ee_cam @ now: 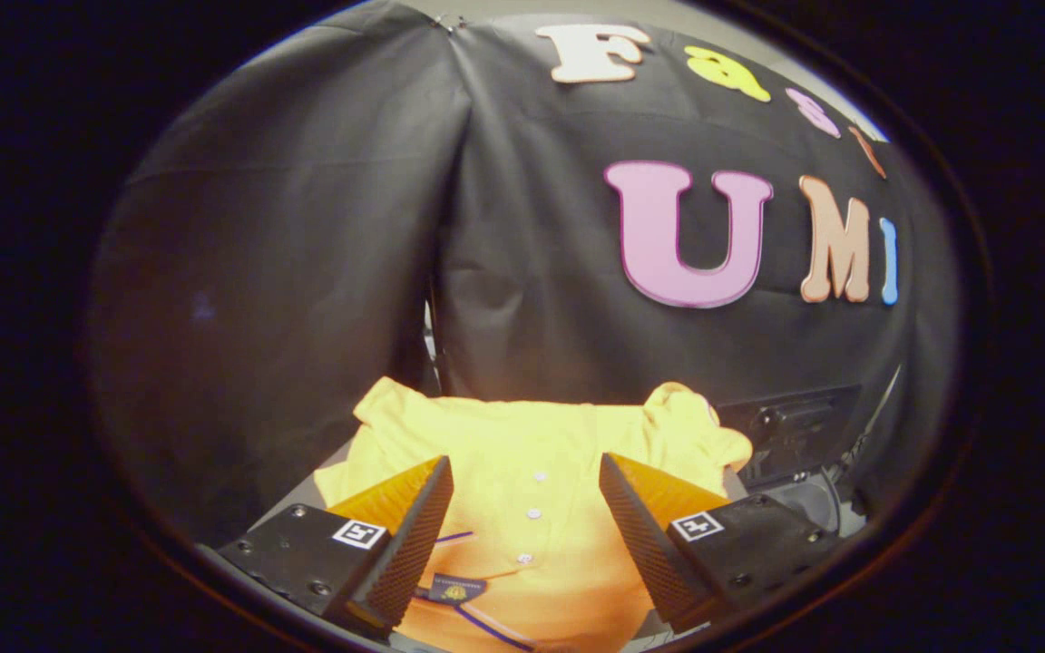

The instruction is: Put the clothes into the washing machine and then close the washing machine lid.

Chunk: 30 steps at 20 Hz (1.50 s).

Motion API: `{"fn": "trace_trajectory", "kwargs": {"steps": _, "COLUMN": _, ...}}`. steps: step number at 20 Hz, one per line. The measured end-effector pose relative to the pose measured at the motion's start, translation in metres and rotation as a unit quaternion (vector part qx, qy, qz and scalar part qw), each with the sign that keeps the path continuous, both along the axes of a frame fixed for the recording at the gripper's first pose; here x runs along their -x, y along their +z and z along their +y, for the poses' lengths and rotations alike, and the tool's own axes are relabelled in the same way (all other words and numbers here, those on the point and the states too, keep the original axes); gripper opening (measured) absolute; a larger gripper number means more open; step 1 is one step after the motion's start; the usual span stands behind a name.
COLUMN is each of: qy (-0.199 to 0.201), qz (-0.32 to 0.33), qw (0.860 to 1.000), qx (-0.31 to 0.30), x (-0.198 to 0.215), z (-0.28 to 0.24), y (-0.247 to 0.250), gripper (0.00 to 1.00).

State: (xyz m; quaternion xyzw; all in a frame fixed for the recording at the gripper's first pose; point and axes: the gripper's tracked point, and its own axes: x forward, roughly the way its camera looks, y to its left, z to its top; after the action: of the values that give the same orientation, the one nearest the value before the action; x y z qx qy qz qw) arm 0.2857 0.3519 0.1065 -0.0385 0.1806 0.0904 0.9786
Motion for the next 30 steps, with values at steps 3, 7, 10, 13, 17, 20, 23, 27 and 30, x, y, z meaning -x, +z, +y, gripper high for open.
{"fn": "trace_trajectory", "kwargs": {"steps": 3, "qy": -0.02, "qz": 0.07, "qw": 0.997, "qx": 0.001, "x": -0.012, "z": 0.002, "y": -0.032, "gripper": 0.99}}
{"fn": "trace_trajectory", "kwargs": {"steps": 7, "qy": -0.043, "qz": 0.116, "qw": 0.992, "qx": 0.008, "x": -0.023, "z": -0.004, "y": -0.054, "gripper": 0.93}}
{"fn": "trace_trajectory", "kwargs": {"steps": 10, "qy": -0.034, "qz": 0.122, "qw": 0.992, "qx": 0.012, "x": -0.022, "z": -0.004, "y": -0.059, "gripper": 0.78}}
{"fn": "trace_trajectory", "kwargs": {"steps": 13, "qy": -0.01, "qz": 0.121, "qw": 0.993, "qx": -0.017, "x": -0.015, "z": -0.001, "y": -0.052, "gripper": 0.05}}
{"fn": "trace_trajectory", "kwargs": {"steps": 17, "qy": 0.054, "qz": 0.097, "qw": 0.989, "qx": -0.097, "x": -0.005, "z": 0.015, "y": -0.016, "gripper": 0.01}}
{"fn": "trace_trajectory", "kwargs": {"steps": 20, "qy": 0.074, "qz": 0.047, "qw": 0.991, "qx": -0.1, "x": 0.001, "z": 0.002, "y": 0.037, "gripper": 0.0}}
{"fn": "trace_trajectory", "kwargs": {"steps": 23, "qy": 0.066, "qz": -0.026, "qw": 0.993, "qx": -0.094, "x": 0.012, "z": -0.018, "y": 0.099, "gripper": 0.0}}
{"fn": "trace_trajectory", "kwargs": {"steps": 27, "qy": 0.044, "qz": -0.117, "qw": 0.986, "qx": -0.111, "x": 0.016, "z": -0.062, "y": 0.165, "gripper": 0.0}}
{"fn": "trace_trajectory", "kwargs": {"steps": 30, "qy": 0.017, "qz": -0.178, "qw": 0.977, "qx": -0.112, "x": 0.019, "z": -0.102, "y": 0.194, "gripper": 0.0}}
